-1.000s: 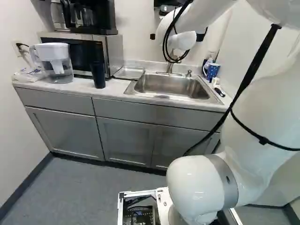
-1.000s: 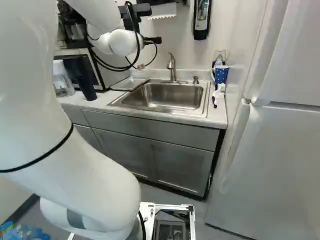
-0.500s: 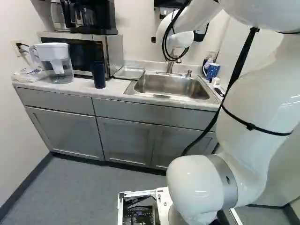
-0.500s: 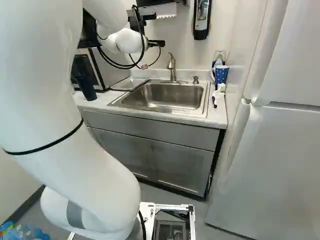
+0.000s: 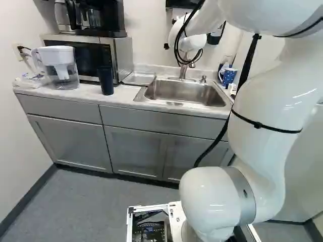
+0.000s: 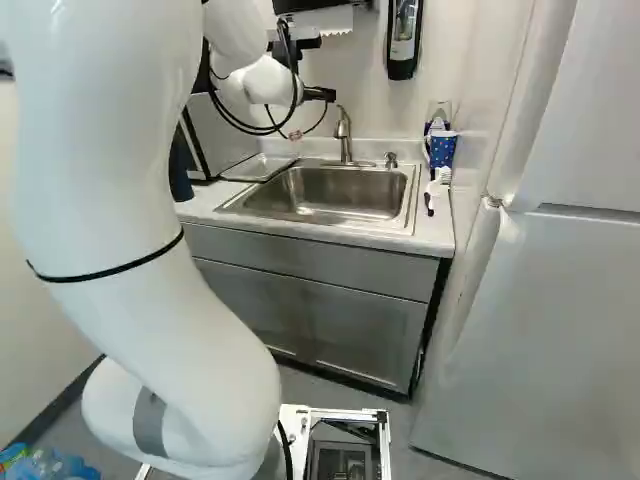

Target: Rinse the cup and place it in the tray

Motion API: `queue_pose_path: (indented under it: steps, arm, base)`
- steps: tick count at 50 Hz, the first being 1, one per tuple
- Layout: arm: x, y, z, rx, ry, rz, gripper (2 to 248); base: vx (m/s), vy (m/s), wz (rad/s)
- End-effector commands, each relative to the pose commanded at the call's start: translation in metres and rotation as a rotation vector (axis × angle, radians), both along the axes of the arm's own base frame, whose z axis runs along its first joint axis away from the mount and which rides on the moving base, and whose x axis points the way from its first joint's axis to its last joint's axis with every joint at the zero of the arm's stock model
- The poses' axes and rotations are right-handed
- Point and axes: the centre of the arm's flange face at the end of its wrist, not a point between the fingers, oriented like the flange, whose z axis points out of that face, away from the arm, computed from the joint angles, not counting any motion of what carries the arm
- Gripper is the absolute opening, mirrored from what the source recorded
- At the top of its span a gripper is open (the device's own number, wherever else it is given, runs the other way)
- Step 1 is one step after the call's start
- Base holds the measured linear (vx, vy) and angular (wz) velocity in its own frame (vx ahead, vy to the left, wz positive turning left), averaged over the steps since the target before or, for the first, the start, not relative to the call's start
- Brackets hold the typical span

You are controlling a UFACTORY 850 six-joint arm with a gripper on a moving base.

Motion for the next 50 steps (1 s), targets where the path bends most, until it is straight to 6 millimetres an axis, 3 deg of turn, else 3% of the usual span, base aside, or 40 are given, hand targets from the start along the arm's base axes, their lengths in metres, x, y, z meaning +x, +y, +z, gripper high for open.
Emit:
queue_pose_path:
  steps: [24, 50]
  arm:
    - [0.030, -0.009, -0.012, 0.022, 0.104, -0.017, 247]
    - [0.061, -0.015, -0.015, 0.024, 0.098, -0.024, 247]
  base:
    - [0.000, 0.000, 0.000]
    - [0.000, 0.000, 0.000]
